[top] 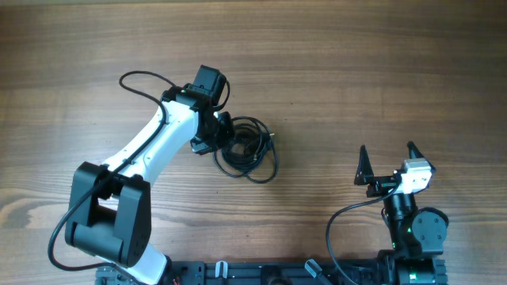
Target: Untangle cables
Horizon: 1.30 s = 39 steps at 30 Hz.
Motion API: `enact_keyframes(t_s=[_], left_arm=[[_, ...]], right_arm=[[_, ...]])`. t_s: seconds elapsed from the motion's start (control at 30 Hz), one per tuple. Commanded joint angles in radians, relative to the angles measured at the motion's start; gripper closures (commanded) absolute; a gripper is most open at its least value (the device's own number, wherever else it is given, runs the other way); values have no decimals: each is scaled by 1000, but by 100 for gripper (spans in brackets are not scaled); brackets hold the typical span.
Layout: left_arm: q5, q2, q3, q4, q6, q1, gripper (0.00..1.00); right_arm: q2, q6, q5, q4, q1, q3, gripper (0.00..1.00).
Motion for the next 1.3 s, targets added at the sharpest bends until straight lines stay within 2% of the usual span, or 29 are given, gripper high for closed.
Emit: enact_keyframes(t_s=[0.0, 0.03, 0.07, 0.1, 0.13, 0.17, 0.2, 0.27, 0.3, 0.33, 0.4, 0.43, 0.5, 0.57, 0.6, 0.67, 0.8, 0.87, 1.07, 1.13, 1.27], left_arm=[[29, -46, 19, -13, 46, -1, 96], [28, -63, 19, -9, 58, -1, 96], [29, -85, 19, 0, 53, 0, 96], [29, -105, 19, 7, 53, 0, 96], [41, -136, 19, 11, 53, 0, 96], [45, -145, 19, 10, 53, 0, 96], [52, -153, 19, 10, 53, 0, 96], [100, -172, 19, 14, 53, 1, 96], [123, -182, 19, 19, 53, 3, 96], [154, -199, 19, 29, 53, 7, 96], [195, -237, 19, 40, 53, 9, 96], [199, -260, 19, 42, 53, 9, 96], [236, -297, 19, 49, 53, 9, 96], [309, -335, 19, 64, 52, 9, 96], [338, -354, 19, 66, 37, 9, 96], [392, -388, 19, 68, 23, 9, 96], [400, -430, 19, 79, 0, 26, 96], [412, -445, 19, 79, -7, 56, 96], [618, -456, 19, 90, -8, 95, 96], [713, -456, 19, 175, -40, 95, 96], [763, -456, 19, 301, -136, 95, 96]], right_arm=[[-2, 16, 14, 6, 4, 0, 0], [-2, 24, 3, 16, 4, 0, 0], [-2, 117, -73, 10, 4, 0, 0], [0, 382, -217, 22, 4, 0, 0], [0, 812, -346, 32, 4, 0, 0], [0, 943, -358, 65, 4, 0, 0], [0, 962, -381, 118, 4, 0, 0], [0, 917, -468, 441, 3, 10, 0], [0, 915, -466, 478, 3, 45, 0], [3, 887, -468, 423, 3, 109, 0], [47, 716, -468, 101, 3, 292, 0], [113, 584, -451, -122, 3, 418, 0], [249, 475, -432, -364, 3, 584, 0], [385, 457, -444, -482, 3, 699, 0], [454, 459, -505, -489, 3, 735, 0], [522, 478, -596, -476, 3, 736, 0], [622, 557, -622, -560, 3, 736, 0], [665, 465, -687, -566, 3, 736, 0], [741, 245, -777, -525, 3, 736, 0], [769, 229, -790, -536, 3, 736, 0], [826, 227, -822, -536, 6, 736, 0]])
